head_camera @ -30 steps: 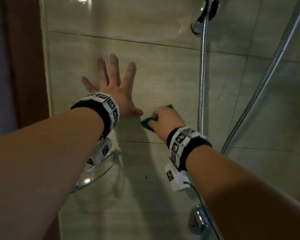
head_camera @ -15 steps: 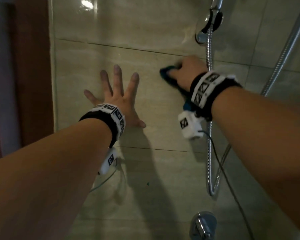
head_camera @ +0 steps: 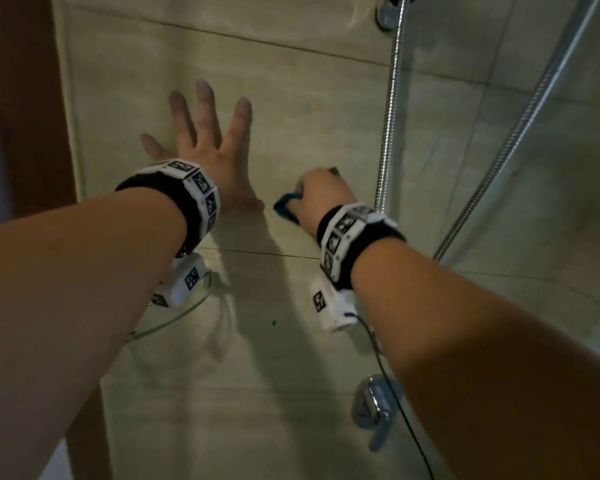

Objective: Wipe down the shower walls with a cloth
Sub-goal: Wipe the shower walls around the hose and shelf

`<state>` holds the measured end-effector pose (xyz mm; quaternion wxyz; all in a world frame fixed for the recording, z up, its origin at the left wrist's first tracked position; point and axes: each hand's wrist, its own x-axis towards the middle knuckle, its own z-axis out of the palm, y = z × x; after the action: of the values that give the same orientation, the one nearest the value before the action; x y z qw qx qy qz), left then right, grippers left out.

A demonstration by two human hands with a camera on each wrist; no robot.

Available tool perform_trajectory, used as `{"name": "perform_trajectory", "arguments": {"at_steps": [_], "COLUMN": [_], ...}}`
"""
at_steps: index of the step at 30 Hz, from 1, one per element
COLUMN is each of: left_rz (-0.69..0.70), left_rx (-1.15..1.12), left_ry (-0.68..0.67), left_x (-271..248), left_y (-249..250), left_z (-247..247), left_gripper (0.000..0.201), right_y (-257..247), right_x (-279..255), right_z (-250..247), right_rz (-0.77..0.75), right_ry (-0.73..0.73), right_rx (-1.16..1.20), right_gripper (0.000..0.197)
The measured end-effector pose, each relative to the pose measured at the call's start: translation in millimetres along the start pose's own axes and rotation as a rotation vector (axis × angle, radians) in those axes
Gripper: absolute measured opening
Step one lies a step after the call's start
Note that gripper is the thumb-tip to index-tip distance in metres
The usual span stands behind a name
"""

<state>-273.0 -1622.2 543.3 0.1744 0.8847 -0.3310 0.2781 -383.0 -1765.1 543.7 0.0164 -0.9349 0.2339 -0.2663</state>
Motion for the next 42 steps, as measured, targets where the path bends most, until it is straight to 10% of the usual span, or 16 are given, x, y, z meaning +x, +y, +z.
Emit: {"name": "perform_trajectory", "arguments": {"at_steps": [8,12,16,22,27,42], "left_rz": [0.034,-0.006,-0.082,0.017,0.184,-0.111], "left_rx": [-0.063,-0.130,-0.679,-1.133,-1.091,-1.352], "left_ry": [-0.216,-0.289,-0.485,-0.765,-0.962,-0.498], "left_x": [-24,-31,-44,-78,-92,-55], "left_y": [-8,-10,18,67,103,222], "left_z": [-62,-89,-110,-112,-97,-68], "left_gripper": [0.099,0.069,0.039,0.075,0.058,0.028], "right_y": [-4,-5,4,30,48,161], "right_x": [-51,-61,-79,-113,-131,-162], "right_z": [-3,-73,-134,-177,-186,-197], "right_rz": [0.033,0.072,0.113,0.173,0.268,0.492], "right_ry": [-0.515,-0.449,-0.411,-0.218,-0.005,0.138], "right_rx": [0.027,0.388,0.662,0.967,1.038,0.967], "right_gripper": [0.045,0.017,0.016,0.020,0.008,0.023]}}
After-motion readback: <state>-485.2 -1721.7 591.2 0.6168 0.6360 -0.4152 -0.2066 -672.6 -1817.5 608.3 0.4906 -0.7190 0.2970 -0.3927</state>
